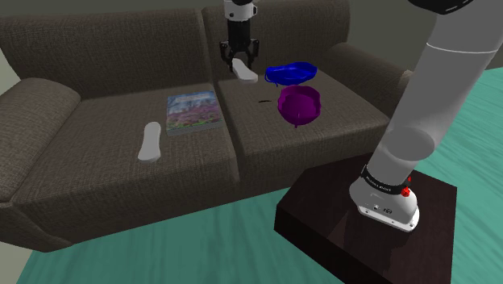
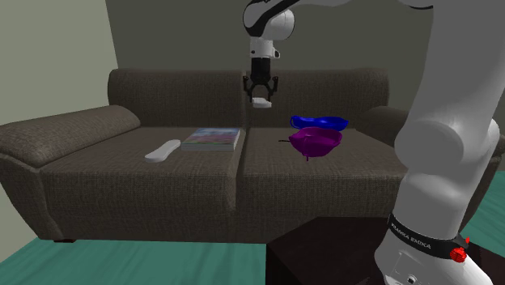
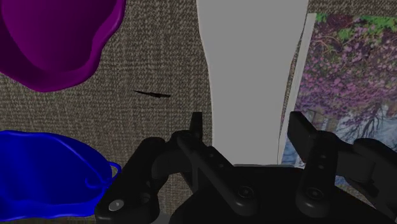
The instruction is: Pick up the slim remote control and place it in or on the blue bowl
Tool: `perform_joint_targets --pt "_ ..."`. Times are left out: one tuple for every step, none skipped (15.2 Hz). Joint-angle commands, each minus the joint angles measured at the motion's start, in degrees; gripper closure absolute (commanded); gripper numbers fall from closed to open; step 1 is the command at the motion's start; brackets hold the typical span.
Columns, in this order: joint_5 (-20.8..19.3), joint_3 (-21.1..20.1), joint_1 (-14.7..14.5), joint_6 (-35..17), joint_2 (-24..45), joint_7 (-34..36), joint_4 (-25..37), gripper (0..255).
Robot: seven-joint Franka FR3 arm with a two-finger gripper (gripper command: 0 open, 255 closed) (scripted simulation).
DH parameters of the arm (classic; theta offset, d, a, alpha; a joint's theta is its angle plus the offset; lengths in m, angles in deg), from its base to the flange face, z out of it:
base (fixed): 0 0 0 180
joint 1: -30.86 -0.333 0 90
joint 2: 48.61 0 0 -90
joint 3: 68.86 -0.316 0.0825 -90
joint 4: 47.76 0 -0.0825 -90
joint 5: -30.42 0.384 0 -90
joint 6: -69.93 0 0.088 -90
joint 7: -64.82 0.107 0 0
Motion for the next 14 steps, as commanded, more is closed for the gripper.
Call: perform_joint_targets --pt "0.10 1.25 1.42 -0.28 -0.19 -2.77 -0.50 255" --pt "0.17 1.88 2.11 -0.26 -0.36 -4.11 -0.66 255" --pt "0.22 2.50 2.82 -0.23 -0.47 -5.44 -0.75 255" --pt "0.27 3.13 3.51 -0.18 -0.53 -6.78 -0.78 255" --pt "0.32 3.75 4.21 -0.11 -0.54 -8.11 -0.74 255" --pt "0.36 4.38 4.90 -0.03 -0.48 -9.44 -0.62 255" --pt "0.40 5.01 5.59 0.06 -0.38 -10.77 -0.44 255" --pt "0.45 5.63 6.29 0.17 -0.22 -12.09 -0.20 255" --pt "0.49 6.24 7.00 0.29 0.00 -13.42 0.12 255" --pt "0.55 6.85 7.70 0.43 0.27 -14.74 0.51 255" --pt "0.60 7.46 8.39 0.58 0.60 -16.06 0.96 255" --pt "0.67 8.07 9.08 0.75 0.98 -17.37 1.49 255" --pt "0.75 8.68 9.78 0.93 1.42 -18.68 2.09 255" --pt "0.84 9.26 10.49 1.14 1.91 -19.99 2.76 255"
